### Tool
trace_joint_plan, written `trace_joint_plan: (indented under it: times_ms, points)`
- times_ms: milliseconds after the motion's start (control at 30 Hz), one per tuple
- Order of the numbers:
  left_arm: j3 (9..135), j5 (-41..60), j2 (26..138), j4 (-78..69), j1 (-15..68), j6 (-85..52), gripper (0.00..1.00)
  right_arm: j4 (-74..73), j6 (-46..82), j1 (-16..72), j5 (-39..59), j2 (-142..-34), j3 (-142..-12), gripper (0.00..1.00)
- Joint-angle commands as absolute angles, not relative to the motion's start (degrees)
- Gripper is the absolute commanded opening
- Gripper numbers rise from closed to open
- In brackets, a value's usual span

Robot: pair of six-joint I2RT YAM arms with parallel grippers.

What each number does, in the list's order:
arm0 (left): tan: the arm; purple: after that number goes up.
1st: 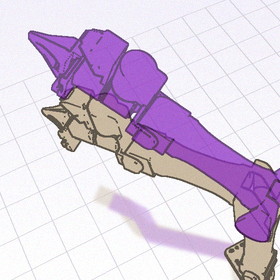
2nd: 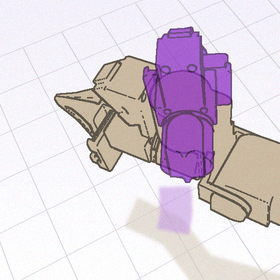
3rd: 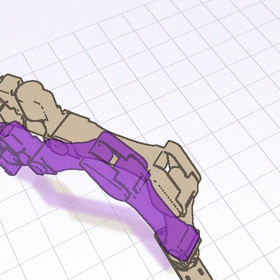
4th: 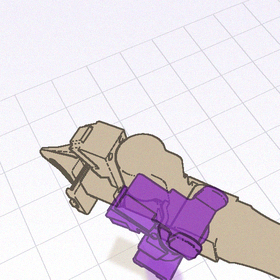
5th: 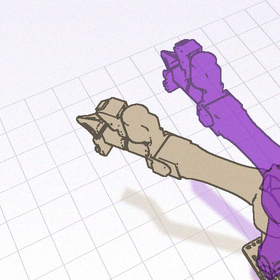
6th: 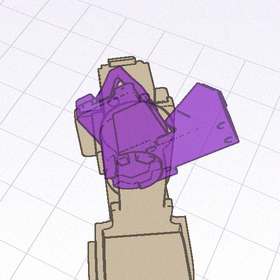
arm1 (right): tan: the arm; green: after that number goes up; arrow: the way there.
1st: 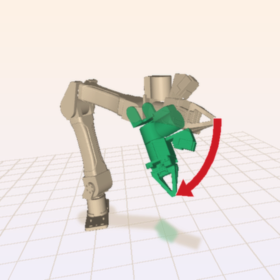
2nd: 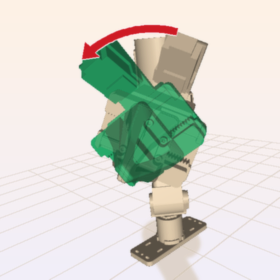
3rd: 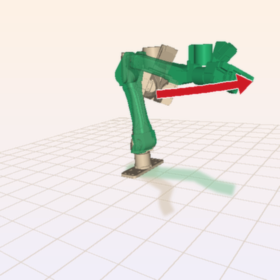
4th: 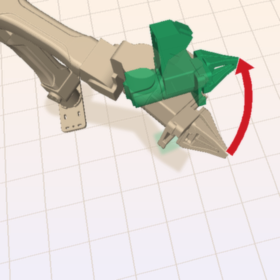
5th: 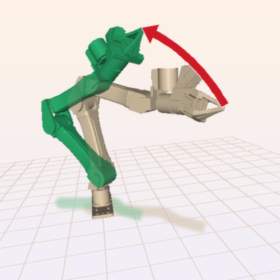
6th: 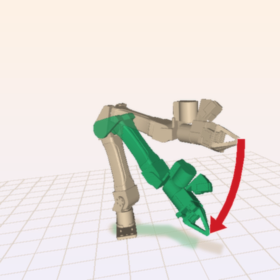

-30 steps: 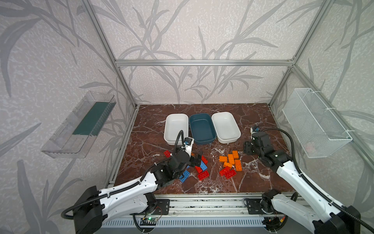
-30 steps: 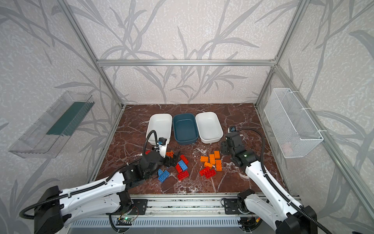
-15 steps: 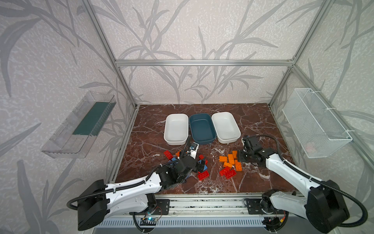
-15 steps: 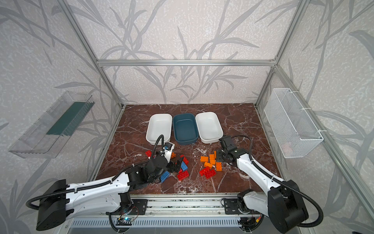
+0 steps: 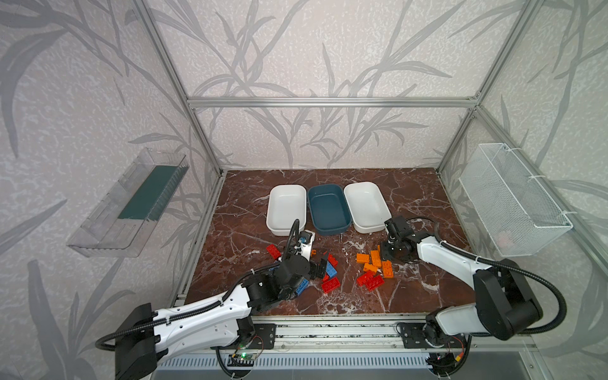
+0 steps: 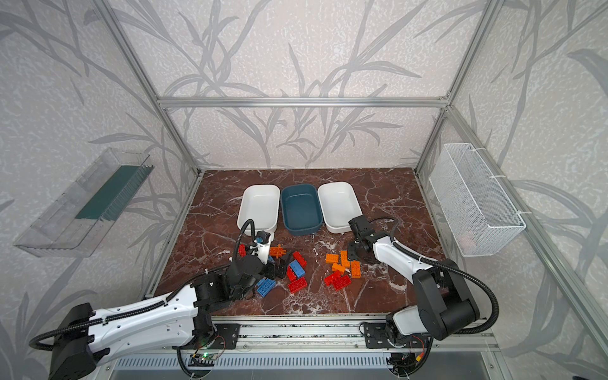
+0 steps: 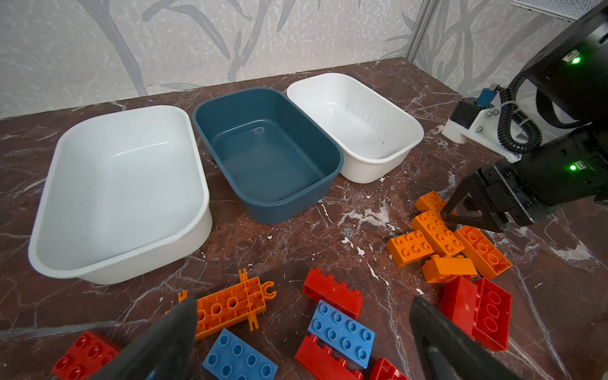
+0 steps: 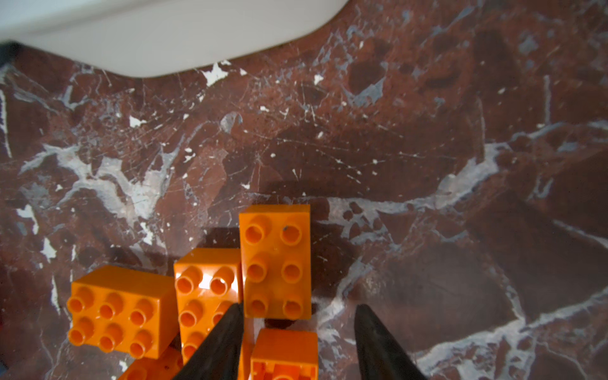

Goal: Sort the legos into containers by color
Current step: 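Lower the right gripper and grasp an orange brick, then carry the orange brick with the right gripper into the white tub beside the teal tub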

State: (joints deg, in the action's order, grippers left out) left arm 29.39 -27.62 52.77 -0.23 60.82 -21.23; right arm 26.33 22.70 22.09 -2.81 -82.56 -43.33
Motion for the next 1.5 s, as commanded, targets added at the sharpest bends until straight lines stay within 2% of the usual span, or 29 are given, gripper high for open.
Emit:
trace_joint_plan:
  times_ms: [0, 200, 400, 700, 800, 867, 1100, 1233, 1333, 1467]
  points:
    - [28.92, -29.98, 51.69, 1.66, 61.12, -21.72, 0.99, 27.27, 22.61, 22.41, -3.65, -84.12, -45.48, 0.55]
    - [28.66, -31.24, 51.28, 1.94, 61.08, -20.84, 0.99, 27.41, 22.41, 22.41, -3.96, -87.6, -47.17, 0.54]
    - [28.66, -31.7, 51.3, 2.24, 61.04, -20.42, 0.99, 27.3, 22.48, 22.41, -3.65, -90.95, -48.66, 0.47]
    - [29.27, -31.9, 51.35, 3.74, 61.08, -20.22, 0.99, 27.48, 22.6, 22.35, -3.68, -92.18, -48.43, 0.33]
    - [29.85, -31.82, 51.33, 4.36, 61.04, -20.11, 0.99, 28.98, 22.69, 22.41, -3.95, -90.61, -48.47, 0.25]
    - [30.34, -31.53, 51.4, 4.98, 61.06, -20.06, 0.99, 30.23, 22.6, 22.41, -4.25, -88.6, -48.6, 0.23]
    - [32.37, -30.69, 51.98, 5.8, 61.08, -19.13, 0.99, 37.66, 20.54, 22.41, -6.12, -77.69, -51.65, 0.21]
    - [33.74, -30.63, 54.21, 4.56, 61.0, -17.89, 0.99, 35.79, 19.91, 22.33, -6.31, -74.91, -53.73, 0.21]
    - [35.43, -31.98, 57.3, 3.89, 60.92, -18.44, 0.99, 34.79, 19.37, 22.33, -6.04, -77.46, -57.97, 0.21]
    - [38.56, -30.43, 63.57, 1.95, 60.13, -16.24, 0.99, 33.57, 17.82, 22.26, -4.72, -87.18, -67.0, 0.21]
